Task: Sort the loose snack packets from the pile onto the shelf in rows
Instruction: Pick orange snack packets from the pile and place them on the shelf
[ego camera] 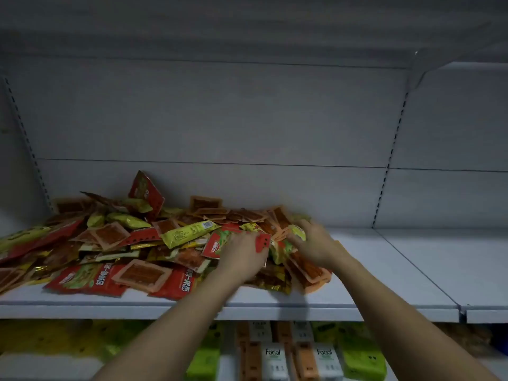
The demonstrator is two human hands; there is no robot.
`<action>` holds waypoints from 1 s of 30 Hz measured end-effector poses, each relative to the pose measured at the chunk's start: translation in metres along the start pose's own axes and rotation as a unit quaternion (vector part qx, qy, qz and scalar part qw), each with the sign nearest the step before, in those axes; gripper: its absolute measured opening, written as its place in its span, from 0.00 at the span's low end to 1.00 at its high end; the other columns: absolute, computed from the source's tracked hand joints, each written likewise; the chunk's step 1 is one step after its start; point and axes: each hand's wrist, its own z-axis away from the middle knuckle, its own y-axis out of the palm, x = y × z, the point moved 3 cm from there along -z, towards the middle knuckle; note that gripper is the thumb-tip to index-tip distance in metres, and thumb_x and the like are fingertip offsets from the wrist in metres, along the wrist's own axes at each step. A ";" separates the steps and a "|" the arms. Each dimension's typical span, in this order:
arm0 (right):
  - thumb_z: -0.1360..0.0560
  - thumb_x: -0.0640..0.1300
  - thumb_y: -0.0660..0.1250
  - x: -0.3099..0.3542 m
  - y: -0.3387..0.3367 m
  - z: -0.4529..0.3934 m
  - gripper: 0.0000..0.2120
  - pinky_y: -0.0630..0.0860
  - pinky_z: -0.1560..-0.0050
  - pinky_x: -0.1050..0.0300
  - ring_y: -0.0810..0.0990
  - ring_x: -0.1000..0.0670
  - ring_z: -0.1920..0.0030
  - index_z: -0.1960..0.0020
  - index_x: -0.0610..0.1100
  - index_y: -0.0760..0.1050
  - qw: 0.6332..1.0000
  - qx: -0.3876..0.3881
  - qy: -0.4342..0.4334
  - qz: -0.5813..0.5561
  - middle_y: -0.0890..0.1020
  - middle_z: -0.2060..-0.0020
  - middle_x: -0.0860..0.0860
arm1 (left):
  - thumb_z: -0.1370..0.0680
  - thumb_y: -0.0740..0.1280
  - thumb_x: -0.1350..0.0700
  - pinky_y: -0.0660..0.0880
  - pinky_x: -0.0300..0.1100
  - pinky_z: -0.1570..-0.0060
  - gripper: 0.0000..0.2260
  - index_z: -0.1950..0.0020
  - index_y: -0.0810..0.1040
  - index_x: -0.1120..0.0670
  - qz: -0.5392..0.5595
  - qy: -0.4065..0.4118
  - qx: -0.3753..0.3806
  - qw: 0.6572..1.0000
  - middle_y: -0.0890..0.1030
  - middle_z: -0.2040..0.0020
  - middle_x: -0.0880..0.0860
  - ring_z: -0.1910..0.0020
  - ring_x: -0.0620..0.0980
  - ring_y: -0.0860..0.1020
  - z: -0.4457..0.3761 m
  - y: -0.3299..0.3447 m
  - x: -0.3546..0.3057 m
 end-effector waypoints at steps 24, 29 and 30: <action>0.19 0.38 0.60 -0.154 0.041 0.030 0.07 0.68 0.65 0.75 0.76 0.61 0.57 0.49 0.47 0.76 0.947 -0.088 0.103 -0.291 0.78 0.57 0.57 | 0.27 0.77 0.55 0.80 0.46 0.53 0.11 0.54 0.78 0.57 0.136 -0.248 0.003 0.959 0.82 0.54 0.53 0.55 0.53 0.82 -0.043 0.128 -0.072; 0.20 0.38 0.60 -0.156 0.038 0.027 0.07 0.74 0.57 0.62 0.78 0.52 0.54 0.49 0.45 0.77 0.925 -0.098 0.101 -0.354 0.79 0.55 0.57 | 0.23 0.72 0.62 0.80 0.45 0.53 0.04 0.55 0.80 0.53 0.253 -0.258 -0.003 0.932 0.84 0.48 0.56 0.52 0.52 0.82 -0.045 0.118 -0.070; 0.20 0.38 0.60 -0.155 0.037 0.025 0.08 0.75 0.57 0.59 0.79 0.51 0.54 0.49 0.45 0.77 0.924 -0.094 0.103 -0.356 0.79 0.55 0.56 | 0.22 0.71 0.62 0.81 0.49 0.49 0.05 0.54 0.78 0.52 0.277 -0.258 -0.007 0.926 0.83 0.47 0.55 0.50 0.53 0.83 -0.044 0.114 -0.067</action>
